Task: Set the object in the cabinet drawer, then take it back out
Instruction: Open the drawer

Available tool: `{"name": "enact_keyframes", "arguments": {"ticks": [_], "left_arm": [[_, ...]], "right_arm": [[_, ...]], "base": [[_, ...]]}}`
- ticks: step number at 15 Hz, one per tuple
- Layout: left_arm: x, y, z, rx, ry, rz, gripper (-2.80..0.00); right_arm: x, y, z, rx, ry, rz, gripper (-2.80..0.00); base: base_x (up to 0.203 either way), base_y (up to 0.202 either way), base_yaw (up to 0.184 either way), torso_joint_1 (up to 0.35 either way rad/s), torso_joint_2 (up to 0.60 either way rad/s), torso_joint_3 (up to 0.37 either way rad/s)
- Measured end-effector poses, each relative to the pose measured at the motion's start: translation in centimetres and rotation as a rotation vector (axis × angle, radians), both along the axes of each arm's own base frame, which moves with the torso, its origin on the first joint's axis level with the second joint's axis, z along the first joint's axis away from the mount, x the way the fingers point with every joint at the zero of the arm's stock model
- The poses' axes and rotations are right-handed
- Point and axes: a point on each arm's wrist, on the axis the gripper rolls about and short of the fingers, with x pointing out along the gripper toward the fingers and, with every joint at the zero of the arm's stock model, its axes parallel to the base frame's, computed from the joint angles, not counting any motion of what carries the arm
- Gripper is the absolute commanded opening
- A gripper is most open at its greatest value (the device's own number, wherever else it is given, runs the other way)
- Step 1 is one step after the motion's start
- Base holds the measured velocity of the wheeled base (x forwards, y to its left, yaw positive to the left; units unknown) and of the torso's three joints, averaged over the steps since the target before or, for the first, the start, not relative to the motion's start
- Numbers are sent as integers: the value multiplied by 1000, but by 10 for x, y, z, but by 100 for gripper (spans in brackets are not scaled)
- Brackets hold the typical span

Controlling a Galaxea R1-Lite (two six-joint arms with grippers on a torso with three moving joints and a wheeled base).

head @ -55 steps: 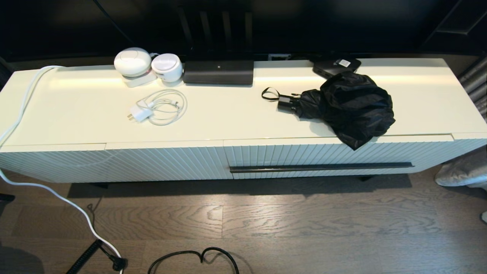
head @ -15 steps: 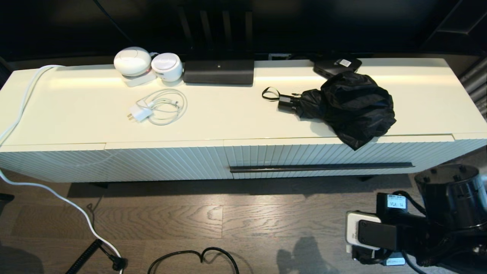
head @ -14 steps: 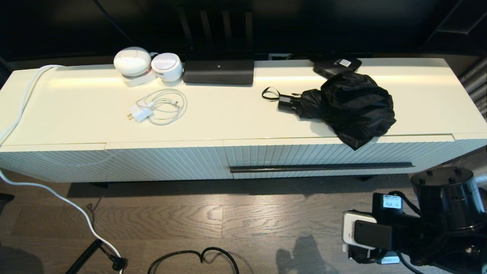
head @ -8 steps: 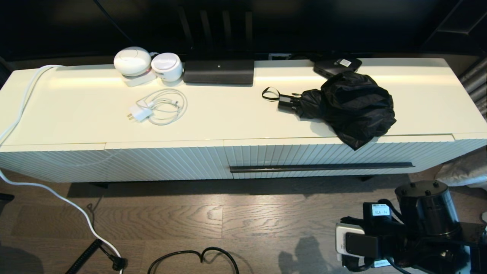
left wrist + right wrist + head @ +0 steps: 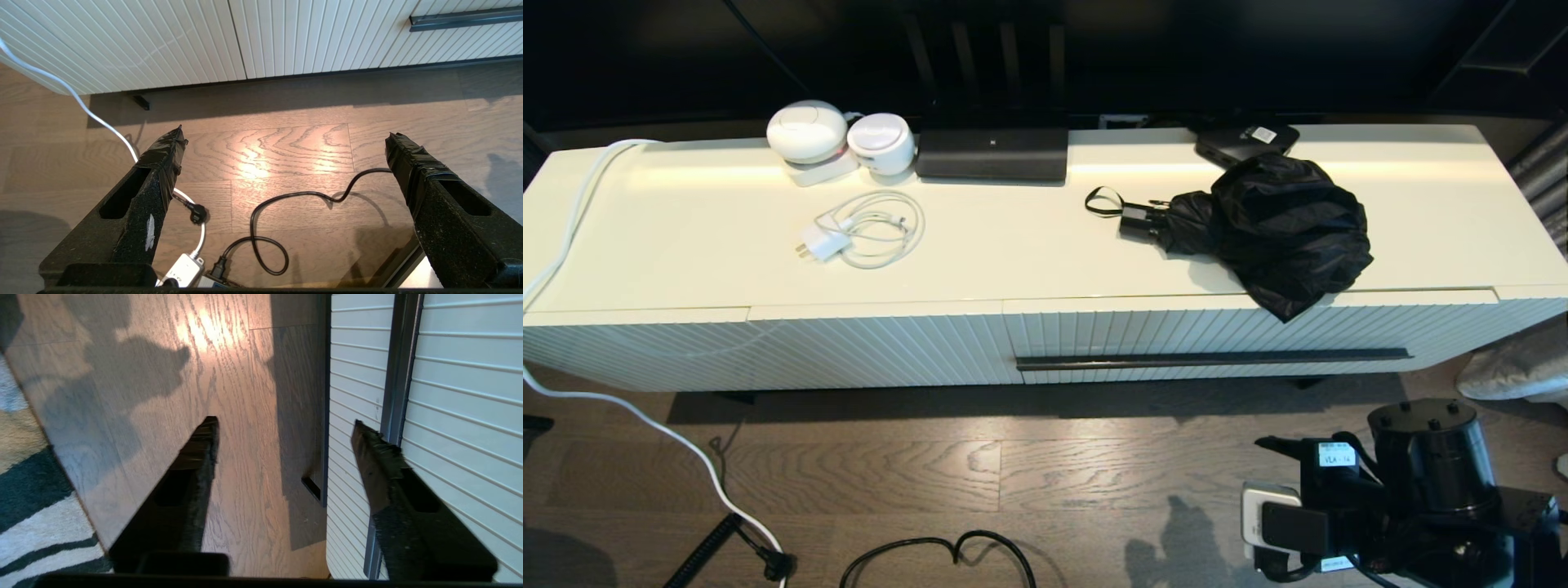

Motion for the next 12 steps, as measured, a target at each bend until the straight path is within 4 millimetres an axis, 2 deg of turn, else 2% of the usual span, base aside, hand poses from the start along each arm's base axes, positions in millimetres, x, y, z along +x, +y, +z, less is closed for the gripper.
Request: {"name": "enact_keyframes", "arguments": {"ticks": [4,12], "left_arm": [[0,0,0,0,0,0,0],[0,0,0,0,0,0,0]], "right_arm": [[9,2,-10,12,-5,11,0],[39,7,-31,40,8,10,0]], "base": [[0,0,0,0,0,0],[0,0,0,0,0,0]]}}
